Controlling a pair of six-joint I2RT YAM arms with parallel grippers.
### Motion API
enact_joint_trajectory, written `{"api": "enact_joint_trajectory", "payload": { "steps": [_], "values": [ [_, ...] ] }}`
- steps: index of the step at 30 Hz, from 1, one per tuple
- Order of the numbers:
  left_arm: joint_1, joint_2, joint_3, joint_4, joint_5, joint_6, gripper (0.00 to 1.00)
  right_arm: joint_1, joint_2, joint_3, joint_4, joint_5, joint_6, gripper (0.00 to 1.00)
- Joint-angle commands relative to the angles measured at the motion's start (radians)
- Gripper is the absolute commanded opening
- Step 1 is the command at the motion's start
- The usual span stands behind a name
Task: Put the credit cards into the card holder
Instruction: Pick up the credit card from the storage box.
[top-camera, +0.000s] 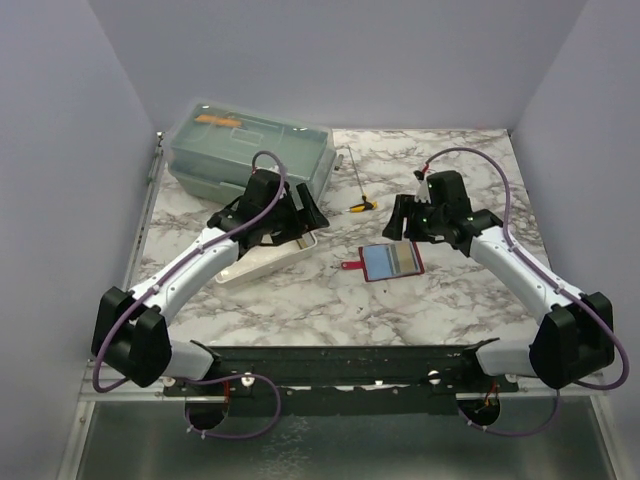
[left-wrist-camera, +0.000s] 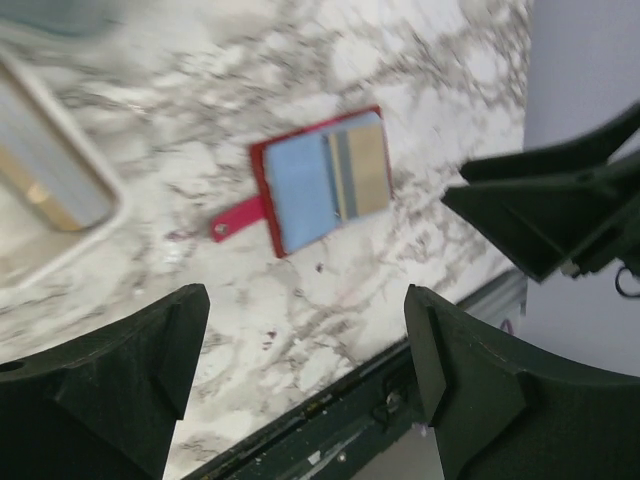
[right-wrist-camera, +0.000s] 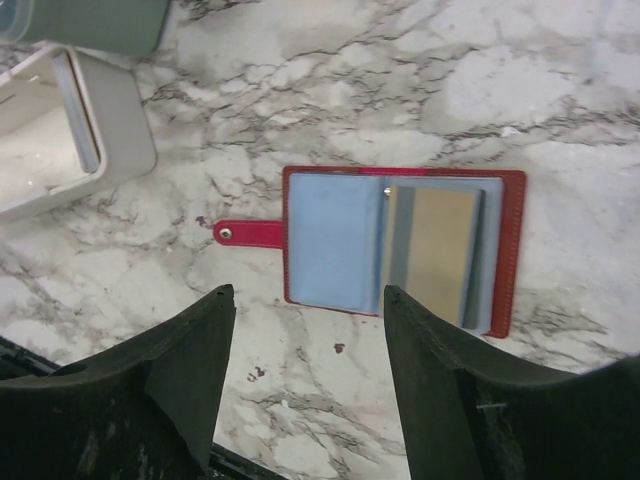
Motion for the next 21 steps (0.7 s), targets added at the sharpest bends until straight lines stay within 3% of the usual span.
{"api": "enact_joint_trajectory", "payload": {
  "steps": [1, 7, 21],
  "values": [
    [0.051, -0.005, -0.093, -0.003, -0.118, -0.027, 0.88, 0.029, 0.012, -0.008, 0.072, -0.064, 0.006, 0.65],
    [0.137, 0.073, -0.084, 0.052, -0.109, -0.048, 0.88, 0.030, -0.027, -0.028, 0.051, -0.059, 0.009, 0.65],
    [0.149, 0.217, -0.160, 0.337, -0.025, -0.135, 0.83, 0.029, -0.057, -0.052, 0.044, -0.054, 0.011, 0.65]
  ]
}}
